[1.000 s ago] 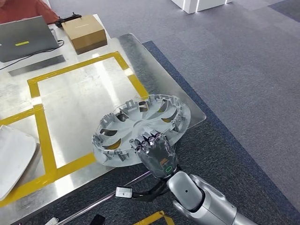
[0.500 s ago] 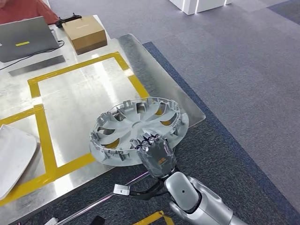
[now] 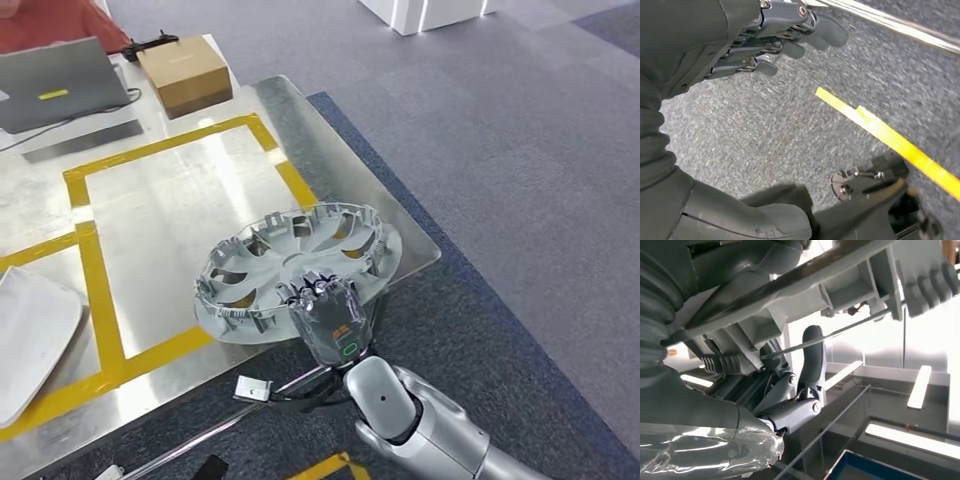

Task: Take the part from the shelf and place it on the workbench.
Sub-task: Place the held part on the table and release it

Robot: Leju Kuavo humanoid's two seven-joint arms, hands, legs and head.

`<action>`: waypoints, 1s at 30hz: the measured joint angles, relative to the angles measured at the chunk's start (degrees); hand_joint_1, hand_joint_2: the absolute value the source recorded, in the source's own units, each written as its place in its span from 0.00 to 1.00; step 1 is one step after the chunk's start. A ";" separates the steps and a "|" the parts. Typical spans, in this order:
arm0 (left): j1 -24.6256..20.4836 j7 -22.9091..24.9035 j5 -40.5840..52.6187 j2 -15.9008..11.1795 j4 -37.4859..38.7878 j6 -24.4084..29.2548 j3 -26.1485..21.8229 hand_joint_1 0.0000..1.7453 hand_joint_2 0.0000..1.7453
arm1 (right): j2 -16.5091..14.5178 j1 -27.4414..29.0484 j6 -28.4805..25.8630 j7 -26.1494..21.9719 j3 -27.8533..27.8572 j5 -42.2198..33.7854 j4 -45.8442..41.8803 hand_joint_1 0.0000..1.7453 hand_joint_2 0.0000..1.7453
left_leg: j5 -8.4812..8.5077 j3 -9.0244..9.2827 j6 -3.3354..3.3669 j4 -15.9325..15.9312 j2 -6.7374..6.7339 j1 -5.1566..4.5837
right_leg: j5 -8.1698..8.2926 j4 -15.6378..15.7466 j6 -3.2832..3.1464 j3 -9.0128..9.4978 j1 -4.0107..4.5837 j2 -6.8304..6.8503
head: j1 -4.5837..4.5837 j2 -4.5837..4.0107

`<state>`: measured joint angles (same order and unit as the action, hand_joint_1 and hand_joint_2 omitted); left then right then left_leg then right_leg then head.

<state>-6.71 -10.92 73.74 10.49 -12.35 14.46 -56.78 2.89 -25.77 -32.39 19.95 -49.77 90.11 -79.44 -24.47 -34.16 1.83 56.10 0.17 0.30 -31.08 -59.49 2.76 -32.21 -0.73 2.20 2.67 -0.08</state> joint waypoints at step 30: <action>0.72 1.79 -1.48 -0.14 0.15 -1.21 -0.33 0.00 1.00 | -2.06 1.30 1.09 -6.01 0.06 -0.09 2.44 1.00 1.00 | -0.70 -1.94 -2.93 2.66 -0.38 0.02 | -0.12 1.32 -1.53 1.79 -0.09 -0.13 | 0.07 -0.01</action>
<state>-5.99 -9.13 72.26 10.34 -12.20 13.25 -57.12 0.83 -24.47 -31.30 13.94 -49.71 90.02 -77.01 -25.17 -36.10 -1.10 58.76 -0.20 0.32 -31.20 -58.17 1.23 -30.42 -0.82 2.07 2.74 -0.09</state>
